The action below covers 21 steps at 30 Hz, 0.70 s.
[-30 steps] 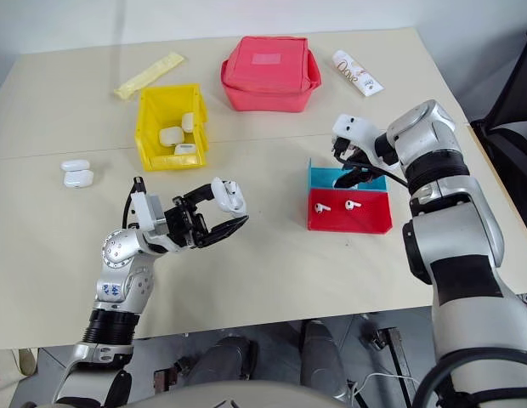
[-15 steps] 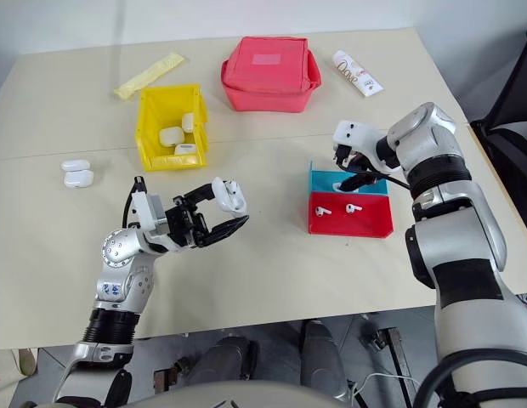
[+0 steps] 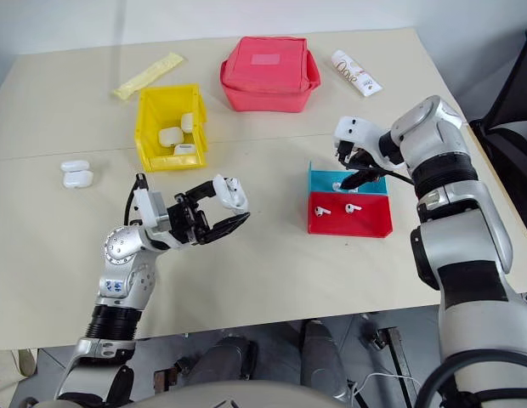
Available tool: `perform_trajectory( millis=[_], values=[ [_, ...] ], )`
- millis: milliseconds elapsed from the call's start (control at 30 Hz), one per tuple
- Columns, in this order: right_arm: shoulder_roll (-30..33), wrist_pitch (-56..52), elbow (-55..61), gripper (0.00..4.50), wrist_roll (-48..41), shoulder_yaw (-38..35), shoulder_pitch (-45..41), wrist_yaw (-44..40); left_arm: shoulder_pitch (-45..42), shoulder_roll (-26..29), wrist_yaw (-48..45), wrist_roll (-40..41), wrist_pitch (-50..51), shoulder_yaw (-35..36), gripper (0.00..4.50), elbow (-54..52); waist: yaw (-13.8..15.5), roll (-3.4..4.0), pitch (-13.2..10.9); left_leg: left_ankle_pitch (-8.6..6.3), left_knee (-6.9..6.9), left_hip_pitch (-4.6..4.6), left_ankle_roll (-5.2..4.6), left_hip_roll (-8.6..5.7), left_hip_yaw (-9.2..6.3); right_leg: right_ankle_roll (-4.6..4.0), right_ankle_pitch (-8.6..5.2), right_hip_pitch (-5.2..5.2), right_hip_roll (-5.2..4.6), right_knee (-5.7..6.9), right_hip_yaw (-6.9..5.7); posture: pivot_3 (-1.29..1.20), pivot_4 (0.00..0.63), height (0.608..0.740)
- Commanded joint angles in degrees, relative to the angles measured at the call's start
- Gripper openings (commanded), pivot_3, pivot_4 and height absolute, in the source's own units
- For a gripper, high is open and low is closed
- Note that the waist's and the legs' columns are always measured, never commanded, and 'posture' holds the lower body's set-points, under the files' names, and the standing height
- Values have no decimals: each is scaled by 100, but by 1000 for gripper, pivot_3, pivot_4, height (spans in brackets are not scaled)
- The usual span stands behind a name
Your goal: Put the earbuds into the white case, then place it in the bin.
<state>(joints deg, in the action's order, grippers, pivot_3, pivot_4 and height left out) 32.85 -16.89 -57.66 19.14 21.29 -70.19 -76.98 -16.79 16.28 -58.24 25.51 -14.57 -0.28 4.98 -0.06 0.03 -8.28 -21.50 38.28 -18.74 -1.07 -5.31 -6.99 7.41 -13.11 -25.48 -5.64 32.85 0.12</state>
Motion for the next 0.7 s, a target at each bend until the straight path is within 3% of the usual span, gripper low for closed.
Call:
perform_trajectory(
  millis=[33,700],
  values=[
    [61,-191,322,2871,-139,-140,40,-41,-53,-29,18,-1,-104,2,2817,-109,2,0,0,0,1,0,0,0,0,0,0,0,0,0,0,0,150,740],
    [-35,-387,259,2871,-297,-138,131,204,45,-36,49,-7,-104,-17,2817,-198,-2,-1,1,0,0,0,0,0,0,0,0,0,0,0,0,0,150,740]
  ],
)
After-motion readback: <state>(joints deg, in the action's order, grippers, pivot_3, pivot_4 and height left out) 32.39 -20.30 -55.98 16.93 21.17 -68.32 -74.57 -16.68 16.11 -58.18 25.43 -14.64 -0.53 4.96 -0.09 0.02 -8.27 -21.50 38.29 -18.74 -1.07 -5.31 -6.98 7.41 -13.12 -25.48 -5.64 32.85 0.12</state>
